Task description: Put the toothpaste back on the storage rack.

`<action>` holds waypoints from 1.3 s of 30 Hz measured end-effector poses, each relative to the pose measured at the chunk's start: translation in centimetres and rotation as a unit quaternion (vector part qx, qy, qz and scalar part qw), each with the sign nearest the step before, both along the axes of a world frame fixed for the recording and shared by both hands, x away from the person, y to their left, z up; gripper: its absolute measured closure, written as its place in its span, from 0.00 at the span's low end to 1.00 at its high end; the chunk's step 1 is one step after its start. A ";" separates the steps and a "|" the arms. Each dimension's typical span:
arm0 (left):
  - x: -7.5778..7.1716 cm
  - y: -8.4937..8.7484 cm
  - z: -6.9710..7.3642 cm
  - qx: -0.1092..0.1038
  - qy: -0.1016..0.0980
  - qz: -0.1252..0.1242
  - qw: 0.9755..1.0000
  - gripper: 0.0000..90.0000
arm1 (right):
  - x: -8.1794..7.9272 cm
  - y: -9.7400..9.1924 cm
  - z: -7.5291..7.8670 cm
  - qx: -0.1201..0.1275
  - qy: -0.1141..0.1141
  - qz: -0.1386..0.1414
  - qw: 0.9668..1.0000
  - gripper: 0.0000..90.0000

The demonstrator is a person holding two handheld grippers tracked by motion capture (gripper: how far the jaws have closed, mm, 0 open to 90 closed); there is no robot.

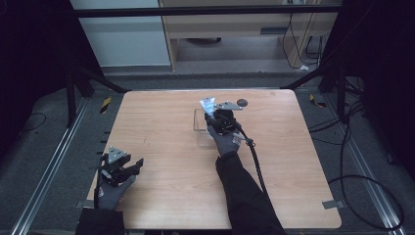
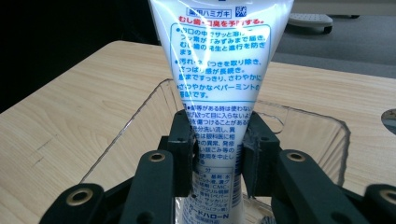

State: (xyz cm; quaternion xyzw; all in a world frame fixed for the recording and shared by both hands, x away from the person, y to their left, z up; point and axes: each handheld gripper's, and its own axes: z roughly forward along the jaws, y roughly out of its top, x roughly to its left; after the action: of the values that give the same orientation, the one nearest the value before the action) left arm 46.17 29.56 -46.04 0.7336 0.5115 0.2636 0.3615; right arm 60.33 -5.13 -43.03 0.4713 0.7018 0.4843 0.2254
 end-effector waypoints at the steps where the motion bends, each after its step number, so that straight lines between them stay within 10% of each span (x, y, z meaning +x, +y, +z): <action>1: 0.0 0.0 0.0 0.000 0.000 0.000 1.000 0.50 | 0.0 0.0 0.0 -0.003 0.001 0.001 1.000 0.76; 23: 0.0 0.0 0.0 0.001 0.001 0.000 1.000 0.50 | -0.3 0.0 -0.4 -0.031 0.031 0.014 0.999 0.62; 39: 0.0 -0.1 -0.1 0.004 0.001 -0.001 1.000 0.49 | -3.8 -3.0 4.5 0.008 -0.058 0.016 0.998 0.42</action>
State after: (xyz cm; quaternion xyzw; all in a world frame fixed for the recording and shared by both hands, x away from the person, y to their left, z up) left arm 46.16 29.47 -46.09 0.7356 0.5105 0.2643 0.3583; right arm 56.51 -8.16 -38.50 0.4333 0.6908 0.5201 0.2540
